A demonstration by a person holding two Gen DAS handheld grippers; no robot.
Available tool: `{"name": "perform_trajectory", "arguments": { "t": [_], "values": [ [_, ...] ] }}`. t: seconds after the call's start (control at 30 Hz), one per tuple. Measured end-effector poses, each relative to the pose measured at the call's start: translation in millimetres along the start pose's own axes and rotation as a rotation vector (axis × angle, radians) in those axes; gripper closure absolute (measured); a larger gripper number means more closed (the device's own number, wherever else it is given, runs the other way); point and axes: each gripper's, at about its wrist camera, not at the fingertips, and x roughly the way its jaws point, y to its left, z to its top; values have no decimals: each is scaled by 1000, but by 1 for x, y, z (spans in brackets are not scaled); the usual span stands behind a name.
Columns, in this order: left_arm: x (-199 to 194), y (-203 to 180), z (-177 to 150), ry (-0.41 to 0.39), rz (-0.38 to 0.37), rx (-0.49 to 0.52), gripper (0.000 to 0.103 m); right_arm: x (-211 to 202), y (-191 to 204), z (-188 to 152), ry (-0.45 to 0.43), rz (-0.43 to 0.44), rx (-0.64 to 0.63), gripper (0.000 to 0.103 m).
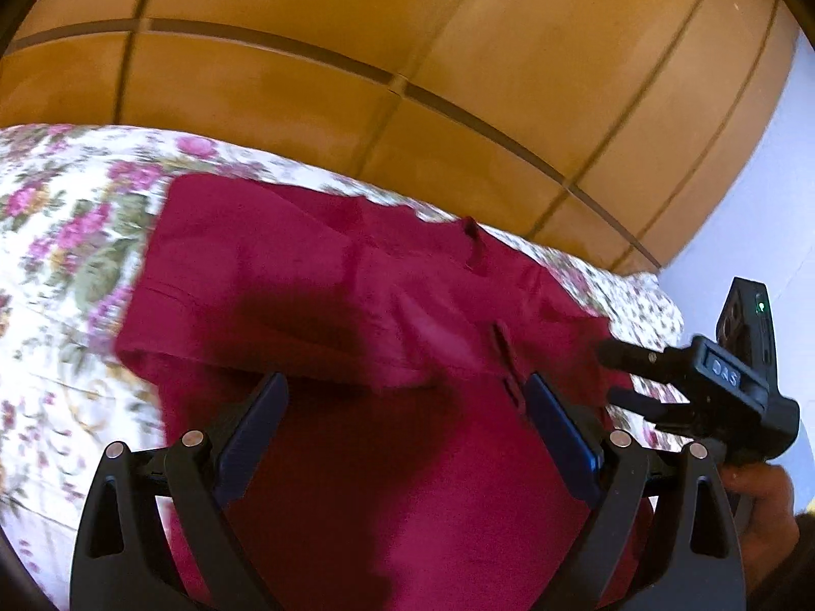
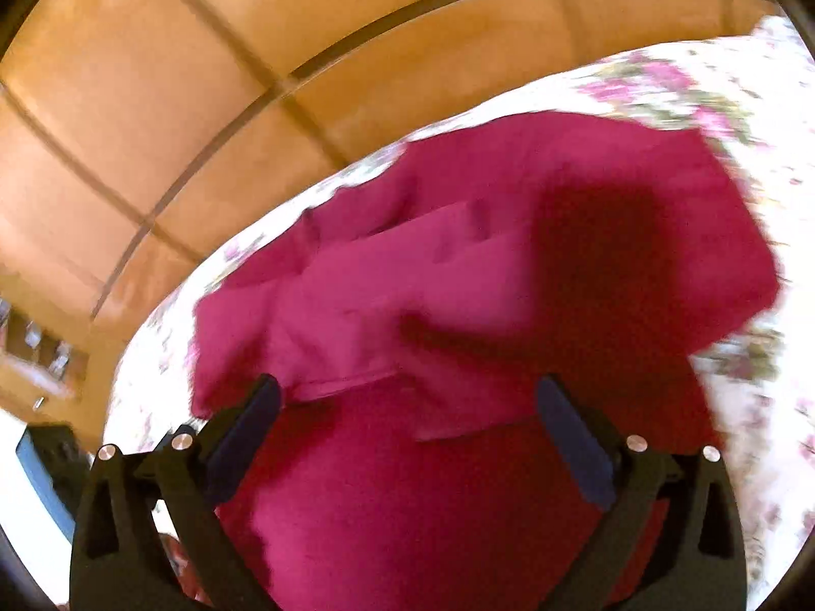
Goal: Fold small clothes
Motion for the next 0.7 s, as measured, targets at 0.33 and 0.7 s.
{"name": "perform_trajectory", "arguments": {
  "t": [0.33, 0.7],
  "values": [
    [46, -52, -2, 91, -19, 124, 10, -31, -96, -5, 55, -299, 286, 2],
    [75, -62, -2, 159, -30, 54, 10, -68, -157, -14, 47, -327, 381, 2]
  ]
}}
